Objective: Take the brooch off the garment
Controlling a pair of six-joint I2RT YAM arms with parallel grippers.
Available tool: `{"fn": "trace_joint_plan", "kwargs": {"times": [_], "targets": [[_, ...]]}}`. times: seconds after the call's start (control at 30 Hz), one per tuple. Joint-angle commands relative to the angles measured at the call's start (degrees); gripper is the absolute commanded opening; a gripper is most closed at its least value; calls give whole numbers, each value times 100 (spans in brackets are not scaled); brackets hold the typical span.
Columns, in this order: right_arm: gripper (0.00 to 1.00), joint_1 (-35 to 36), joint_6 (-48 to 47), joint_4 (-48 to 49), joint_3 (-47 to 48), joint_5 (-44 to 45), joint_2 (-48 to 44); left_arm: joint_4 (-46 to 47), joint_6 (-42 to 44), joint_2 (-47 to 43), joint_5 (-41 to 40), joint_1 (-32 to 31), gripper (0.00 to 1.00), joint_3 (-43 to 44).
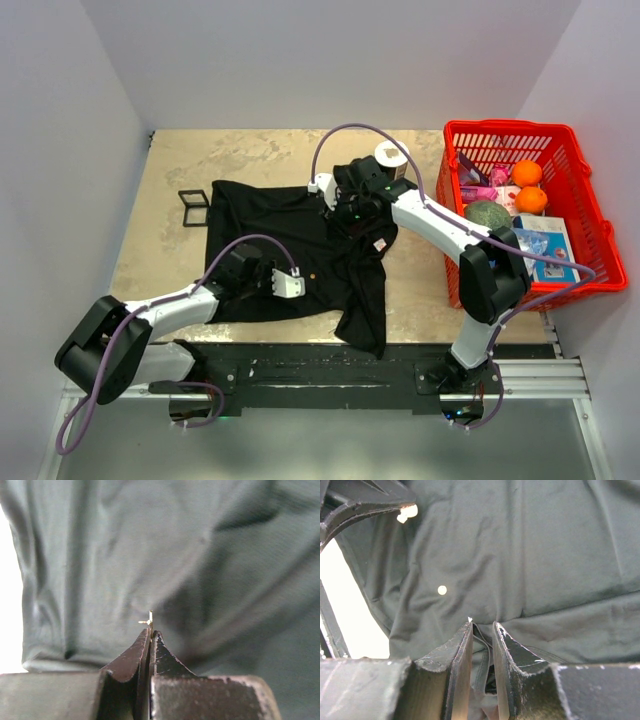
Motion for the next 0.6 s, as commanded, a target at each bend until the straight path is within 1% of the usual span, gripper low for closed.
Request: {"fn": "trace_joint_plan", "kwargs": {"times": [0.0, 0.13, 0.17, 0.27, 0.3, 0.37, 0.4, 0.47, 0.5, 0.57], "targets": [[26, -6, 139, 232, 11, -8, -154, -519, 116, -40, 438, -39, 0, 162], [26, -6, 139, 215, 81, -8, -101, -705, 213, 65, 509, -39, 0, 180], [26, 3, 139, 215, 99, -8, -92, -888, 213, 135, 500, -47, 0, 189], [26, -6, 139, 215, 108, -25, -92, -890, 117, 162, 509, -47, 17, 215], [26, -6, 139, 206, 99, -43, -92, -1020, 91, 145, 552, -47, 25, 241], [26, -6, 130, 197, 82, -52, -110, -1188, 73, 23, 815, -47, 31, 285], [26, -6, 122, 162, 64, -60, -127, -1371, 55, -48, 877, -39, 36, 285], [26, -6, 95, 101, 73, -52, -127, -1591, -76, -364, 1166, -39, 41, 382], [27, -6, 69, 13, 142, -52, -136, -1941, -233, -496, 1264, -30, 52, 547], [27, -6, -10, -84, 230, -17, -153, -2425, -288, -916, 1501, 40, 55, 759]]}}
